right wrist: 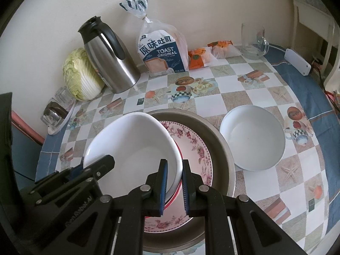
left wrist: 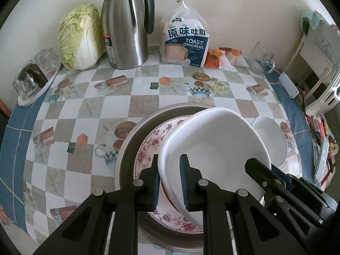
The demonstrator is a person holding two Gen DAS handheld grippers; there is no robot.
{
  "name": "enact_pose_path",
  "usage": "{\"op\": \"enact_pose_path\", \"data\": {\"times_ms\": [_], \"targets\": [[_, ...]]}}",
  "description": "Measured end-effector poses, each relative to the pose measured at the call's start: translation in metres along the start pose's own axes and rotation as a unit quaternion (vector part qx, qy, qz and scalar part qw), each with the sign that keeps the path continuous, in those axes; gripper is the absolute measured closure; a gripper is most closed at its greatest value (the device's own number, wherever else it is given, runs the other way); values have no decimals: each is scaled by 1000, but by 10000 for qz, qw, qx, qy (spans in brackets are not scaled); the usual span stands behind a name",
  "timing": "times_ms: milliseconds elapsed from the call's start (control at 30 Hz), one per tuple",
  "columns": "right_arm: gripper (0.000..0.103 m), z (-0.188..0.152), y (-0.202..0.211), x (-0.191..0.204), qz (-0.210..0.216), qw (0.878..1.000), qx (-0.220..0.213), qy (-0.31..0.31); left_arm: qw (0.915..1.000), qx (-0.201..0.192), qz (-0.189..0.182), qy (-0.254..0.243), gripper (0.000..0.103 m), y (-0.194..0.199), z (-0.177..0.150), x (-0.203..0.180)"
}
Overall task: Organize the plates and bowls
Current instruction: 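Lower the square bowl into the red-rimmed bowl with both tools, then open both tools to release the square bowl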
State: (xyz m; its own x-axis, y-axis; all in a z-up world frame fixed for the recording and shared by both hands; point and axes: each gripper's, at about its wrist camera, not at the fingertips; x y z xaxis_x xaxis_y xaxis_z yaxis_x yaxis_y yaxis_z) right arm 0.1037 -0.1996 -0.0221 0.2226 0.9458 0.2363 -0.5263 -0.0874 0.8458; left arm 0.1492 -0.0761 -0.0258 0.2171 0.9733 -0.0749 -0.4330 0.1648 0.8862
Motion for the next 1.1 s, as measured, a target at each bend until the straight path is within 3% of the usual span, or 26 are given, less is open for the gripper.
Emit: {"op": "enact_pose_path", "data": {"times_ms": [767,1100], "targets": [[89,2,8,2,24,9999,-96,19,10000,-49,42,45,86,0,1,4],[89,5,29,2,56,9994,-353,32,9994,-312,-76,127,84,24,6,6]]}}
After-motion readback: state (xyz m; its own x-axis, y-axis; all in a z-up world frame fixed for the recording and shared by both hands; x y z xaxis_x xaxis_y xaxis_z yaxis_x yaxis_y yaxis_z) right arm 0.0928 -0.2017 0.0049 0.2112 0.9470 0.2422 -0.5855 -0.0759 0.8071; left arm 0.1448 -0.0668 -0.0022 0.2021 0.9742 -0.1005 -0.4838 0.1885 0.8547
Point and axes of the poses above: each gripper's, at about its wrist camera, not at the fingertips, and y roughly against the way its jaws point, x to its left, z to its top
